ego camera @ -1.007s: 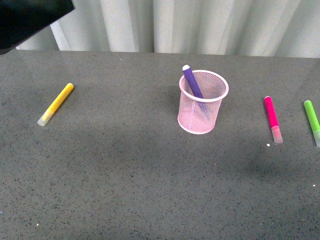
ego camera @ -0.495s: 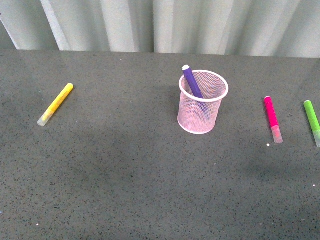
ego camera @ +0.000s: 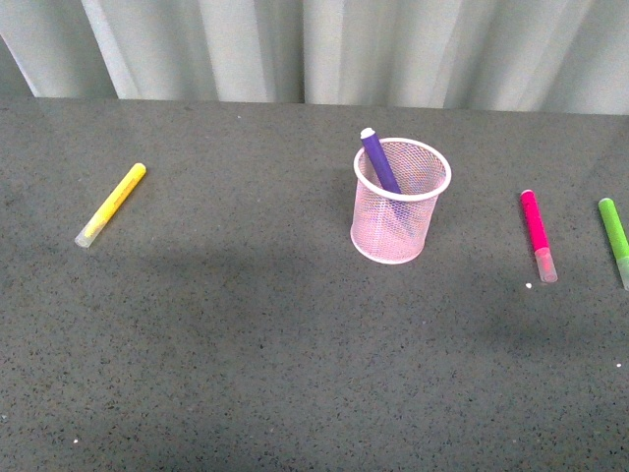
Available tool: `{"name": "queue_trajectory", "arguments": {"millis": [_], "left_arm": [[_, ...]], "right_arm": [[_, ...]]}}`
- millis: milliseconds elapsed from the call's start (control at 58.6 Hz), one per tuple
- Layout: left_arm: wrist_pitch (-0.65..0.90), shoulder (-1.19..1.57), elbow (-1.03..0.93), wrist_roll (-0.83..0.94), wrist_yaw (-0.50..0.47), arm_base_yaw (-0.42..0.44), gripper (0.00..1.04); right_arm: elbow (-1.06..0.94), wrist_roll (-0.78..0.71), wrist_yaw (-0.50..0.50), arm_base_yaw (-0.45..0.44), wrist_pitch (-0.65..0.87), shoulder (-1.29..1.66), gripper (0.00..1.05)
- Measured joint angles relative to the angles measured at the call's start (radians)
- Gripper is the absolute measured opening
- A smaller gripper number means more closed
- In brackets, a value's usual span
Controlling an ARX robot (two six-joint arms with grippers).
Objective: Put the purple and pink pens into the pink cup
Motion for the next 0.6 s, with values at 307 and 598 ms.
{"name": "queue_trajectory", "arguments": {"millis": [307,598], "left_arm": [[-0.130,-0.209,-0.077,0.023,0.090,0.096,0.04],[-0.340,-0.441,-0.089,0.026,0.093,0.097,0.04]], "right_arm": [[0.000,0.000,0.000,0.000,0.000,0.000,0.98],[0.000,0.000,0.000,0.000,0.000,0.000,0.98]]}}
